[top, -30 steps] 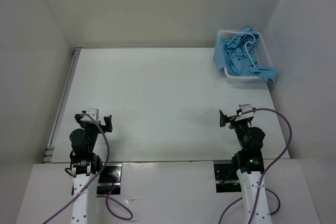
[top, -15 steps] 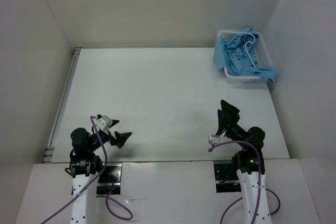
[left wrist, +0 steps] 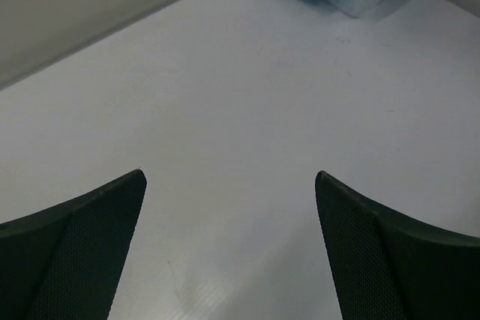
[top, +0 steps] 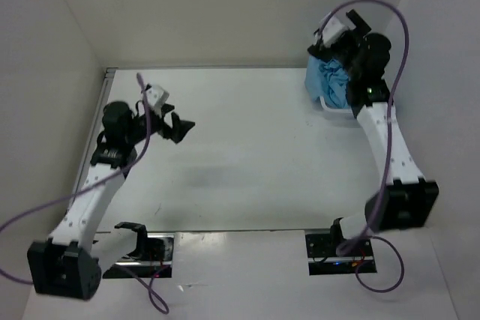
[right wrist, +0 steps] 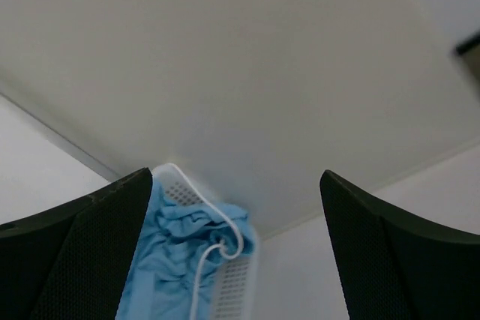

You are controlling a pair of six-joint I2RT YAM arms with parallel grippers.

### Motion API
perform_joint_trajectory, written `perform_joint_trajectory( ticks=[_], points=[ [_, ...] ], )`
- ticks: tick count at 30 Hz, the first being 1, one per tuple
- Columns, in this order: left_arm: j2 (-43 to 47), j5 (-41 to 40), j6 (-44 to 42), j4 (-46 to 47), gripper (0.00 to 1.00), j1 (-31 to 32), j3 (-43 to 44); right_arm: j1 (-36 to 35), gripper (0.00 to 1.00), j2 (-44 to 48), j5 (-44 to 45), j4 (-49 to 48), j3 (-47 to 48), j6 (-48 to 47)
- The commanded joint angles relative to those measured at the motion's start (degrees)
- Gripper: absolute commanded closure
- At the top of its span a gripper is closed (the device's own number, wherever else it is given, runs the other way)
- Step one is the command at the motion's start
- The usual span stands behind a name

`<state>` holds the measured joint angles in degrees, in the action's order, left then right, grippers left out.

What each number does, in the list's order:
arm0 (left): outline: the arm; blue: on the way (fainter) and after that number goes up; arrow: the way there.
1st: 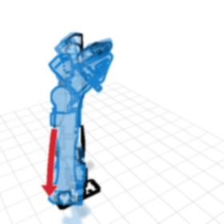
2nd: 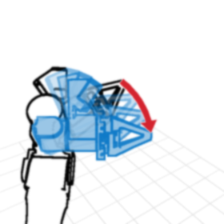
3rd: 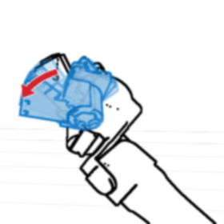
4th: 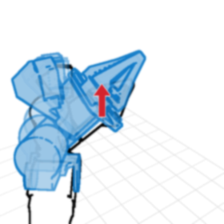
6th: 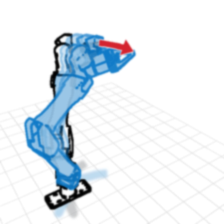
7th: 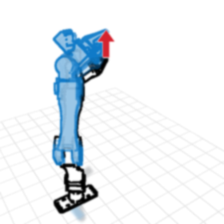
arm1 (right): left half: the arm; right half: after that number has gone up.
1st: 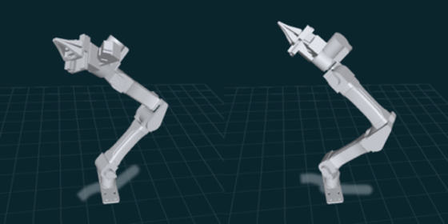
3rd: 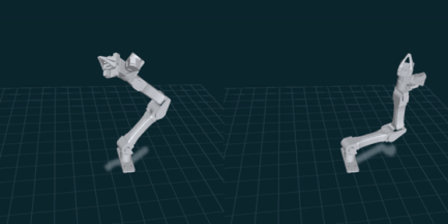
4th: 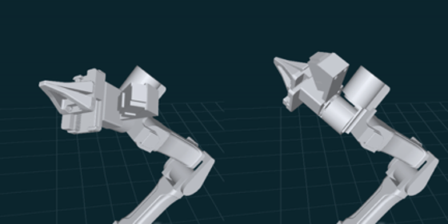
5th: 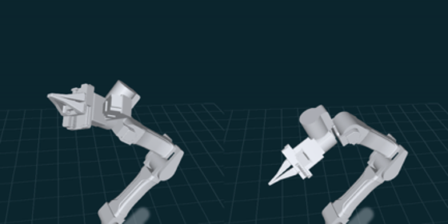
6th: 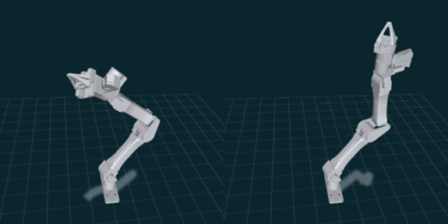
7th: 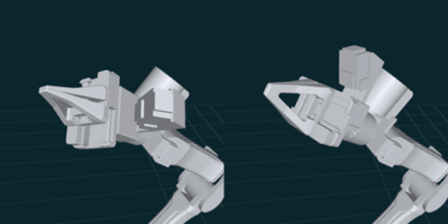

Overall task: Fold and stack the shorts
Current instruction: Grab the shorts from the pile

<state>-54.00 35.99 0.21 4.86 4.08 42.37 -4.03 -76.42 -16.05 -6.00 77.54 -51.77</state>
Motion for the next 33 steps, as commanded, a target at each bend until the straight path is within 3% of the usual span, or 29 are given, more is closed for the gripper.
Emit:
perform_joint_trajectory(
  ticks=[1,2,5,8,12,17,19,22,23,26,33],
  points=[
    [-17.86,-14.97,-0.21,-11.96,0.00,1.81,14.70,6.48,0.04,-19.68,11.40,15.47,15.14,26.34],
    [-20.33,-13.33,-0.21,-13.55,0.00,1.12,16.06,7.28,0.04,-28.26,11.40,19.49,23.28,28.72],
    [-23.16,-6.84,-0.21,-13.56,0.00,1.11,16.08,9.83,0.04,-42.86,15.08,21.38,35.96,36.81],
    [-27.38,-5.31,-0.21,-14.36,0.00,1.11,17.13,11.06,0.04,-51.17,17.98,22.60,44.51,40.69],
    [-32.56,-5.40,-0.21,-15.40,0.00,1.11,19.85,11.59,0.04,-61.36,22.55,22.08,49.28,42.01],
    [-36.70,-5.93,-0.21,-14.89,0.00,1.64,22.31,11.59,0.06,-66.48,24.58,23.48,49.99,40.79],
    [-37.23,-5.93,-0.21,-14.88,0.00,2.16,22.32,11.59,0.15,-67.01,24.58,24.02,47.98,40.17],
    [-37.23,-5.93,-0.21,-14.36,0.00,2.16,22.32,11.59,0.48,-66.41,24.58,24.54,46.13,39.64],
    [-37.23,-6.45,-0.21,-14.36,0.00,2.16,22.32,11.59,0.71,-66.40,24.58,24.54,46.12,39.64],
    [-36.54,-6.46,-0.21,-13.65,0.00,2.16,22.32,11.59,1.00,-63.51,26.86,23.75,46.91,40.69],
    [-29.68,-8.47,-0.21,-11.46,0.00,2.16,18.28,11.07,1.00,-51.30,27.66,22.61,52.01,43.06]
  ],
)
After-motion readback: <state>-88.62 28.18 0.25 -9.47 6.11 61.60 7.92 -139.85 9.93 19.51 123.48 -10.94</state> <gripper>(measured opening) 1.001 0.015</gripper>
